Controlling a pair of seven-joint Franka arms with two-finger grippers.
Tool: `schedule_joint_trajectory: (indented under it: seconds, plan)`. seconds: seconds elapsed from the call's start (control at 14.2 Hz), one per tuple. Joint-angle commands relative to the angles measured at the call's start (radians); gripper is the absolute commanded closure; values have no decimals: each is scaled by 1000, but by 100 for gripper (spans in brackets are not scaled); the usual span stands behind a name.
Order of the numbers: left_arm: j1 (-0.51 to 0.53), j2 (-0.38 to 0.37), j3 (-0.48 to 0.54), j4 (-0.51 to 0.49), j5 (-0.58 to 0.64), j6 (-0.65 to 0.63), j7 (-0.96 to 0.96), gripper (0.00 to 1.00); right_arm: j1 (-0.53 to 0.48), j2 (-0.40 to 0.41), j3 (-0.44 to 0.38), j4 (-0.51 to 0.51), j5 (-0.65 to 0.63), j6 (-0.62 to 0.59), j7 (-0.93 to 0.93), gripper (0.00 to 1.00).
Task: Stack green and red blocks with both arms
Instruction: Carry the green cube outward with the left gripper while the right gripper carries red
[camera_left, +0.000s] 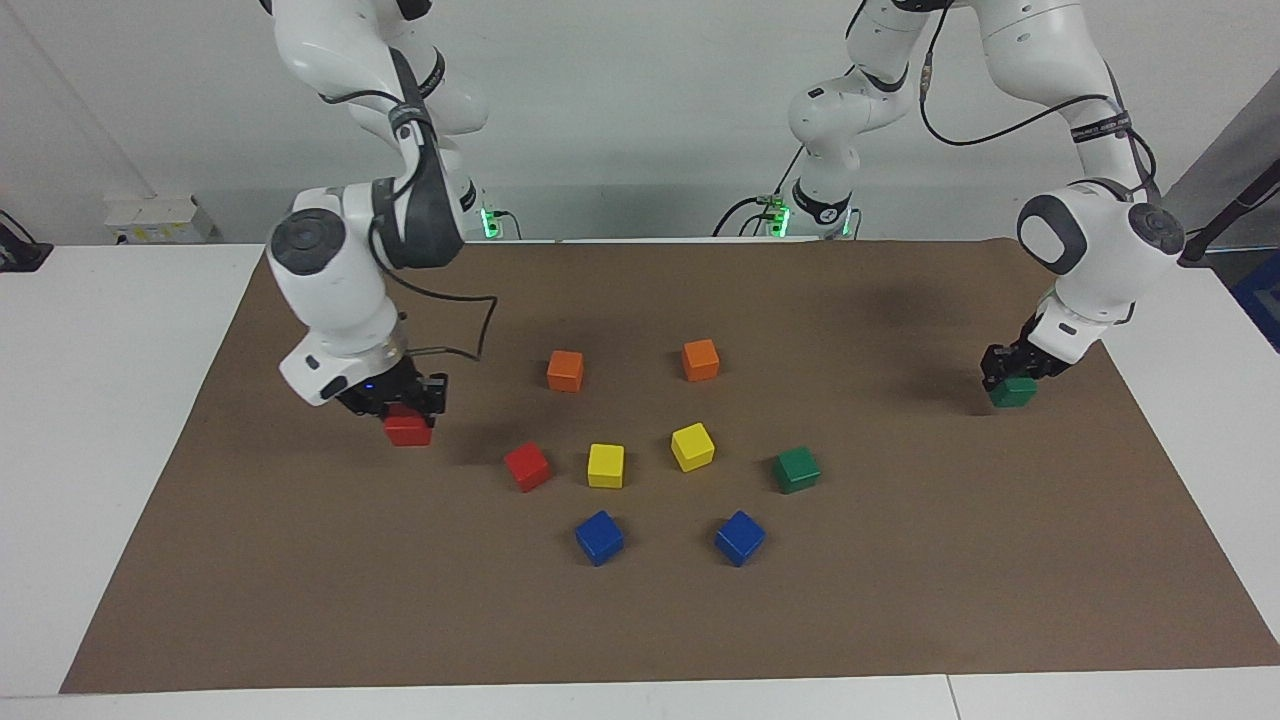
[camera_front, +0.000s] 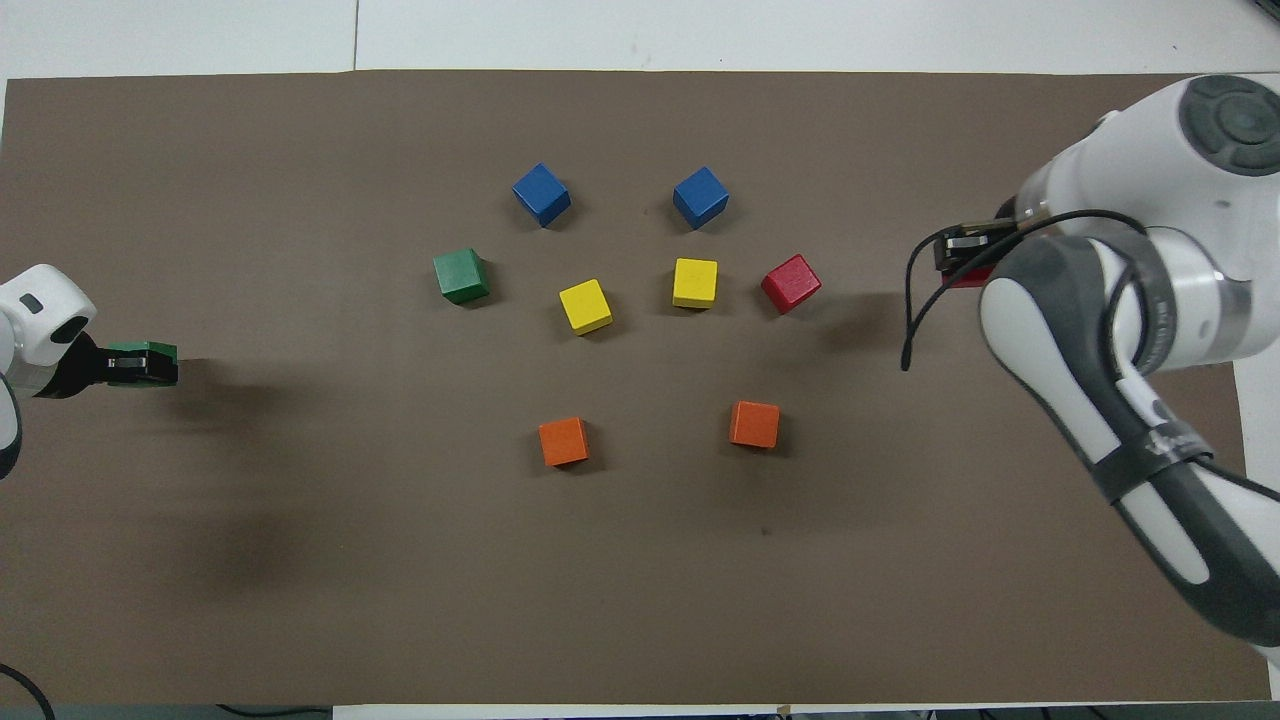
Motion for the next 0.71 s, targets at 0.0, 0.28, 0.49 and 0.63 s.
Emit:
schedule_joint_trajectory:
  seconds: [0.0,0.28,0.49,0.63]
  plan:
    - [21,19,-13,-33,7,72,13,100,-111,32,12,-42,-12,86,-152,100]
    - [21,38,-13,-53,7,134,6,100,-173,9,14,-166,-1,155,-317,100]
    - [24,49,-13,-54,7,147,7,100,-163,-5,14,-249,2,257,-308,100]
    - [23,50,-13,-54,7,147,7,100,-165,1,14,-254,4,261,-308,100]
